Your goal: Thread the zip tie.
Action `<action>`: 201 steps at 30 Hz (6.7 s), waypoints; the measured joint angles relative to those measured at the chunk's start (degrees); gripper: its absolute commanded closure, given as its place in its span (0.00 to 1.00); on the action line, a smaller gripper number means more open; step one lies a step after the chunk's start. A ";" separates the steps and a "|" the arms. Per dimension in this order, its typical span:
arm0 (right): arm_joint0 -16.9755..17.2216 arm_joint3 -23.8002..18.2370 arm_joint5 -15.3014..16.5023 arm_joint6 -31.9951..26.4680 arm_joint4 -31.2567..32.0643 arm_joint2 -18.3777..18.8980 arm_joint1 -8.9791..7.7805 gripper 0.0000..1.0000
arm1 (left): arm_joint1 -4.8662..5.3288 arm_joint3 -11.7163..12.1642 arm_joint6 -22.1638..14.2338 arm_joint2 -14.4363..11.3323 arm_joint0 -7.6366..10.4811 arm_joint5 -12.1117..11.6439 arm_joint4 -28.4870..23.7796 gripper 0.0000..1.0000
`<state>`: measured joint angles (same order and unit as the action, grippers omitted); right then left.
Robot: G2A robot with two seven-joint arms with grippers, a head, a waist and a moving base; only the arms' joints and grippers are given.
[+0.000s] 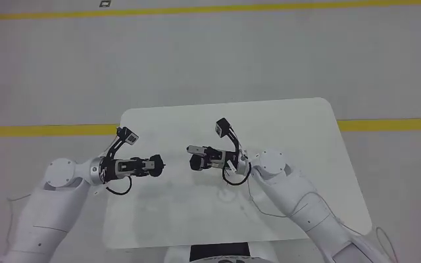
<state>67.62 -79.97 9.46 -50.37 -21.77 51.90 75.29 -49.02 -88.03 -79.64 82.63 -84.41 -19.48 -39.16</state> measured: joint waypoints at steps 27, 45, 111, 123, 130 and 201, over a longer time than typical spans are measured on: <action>-0.58 -6.03 -9.44 0.64 13.77 1.02 -1.57 0.00 | -0.01 0.01 0.00 0.02 0.01 0.00 0.03 1.00; -1.94 -9.12 -20.99 -3.90 28.83 0.55 -3.33 0.00 | -0.01 0.01 0.00 0.02 0.01 0.00 0.02 1.00; -4.47 -12.58 -28.96 -11.33 62.30 -8.08 -3.91 0.30 | -0.01 0.01 0.00 0.02 0.01 0.00 0.03 1.00; -1.49 -13.38 -28.94 -12.39 66.93 -5.36 -3.97 0.67 | -0.01 0.01 0.00 0.02 0.01 0.00 0.03 1.00; -0.74 -12.56 -28.94 -12.58 69.04 -4.71 -3.20 0.76 | -0.01 0.01 0.00 0.02 0.01 0.00 0.03 1.00; 1.56 -7.73 -27.78 -13.70 83.24 -0.79 4.88 1.00 | -0.01 0.01 0.00 0.02 0.01 0.00 0.03 1.00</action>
<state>69.18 -87.70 -18.31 -64.08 61.47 51.11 80.17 -49.04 -88.02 -79.64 82.65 -84.41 -19.48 -39.13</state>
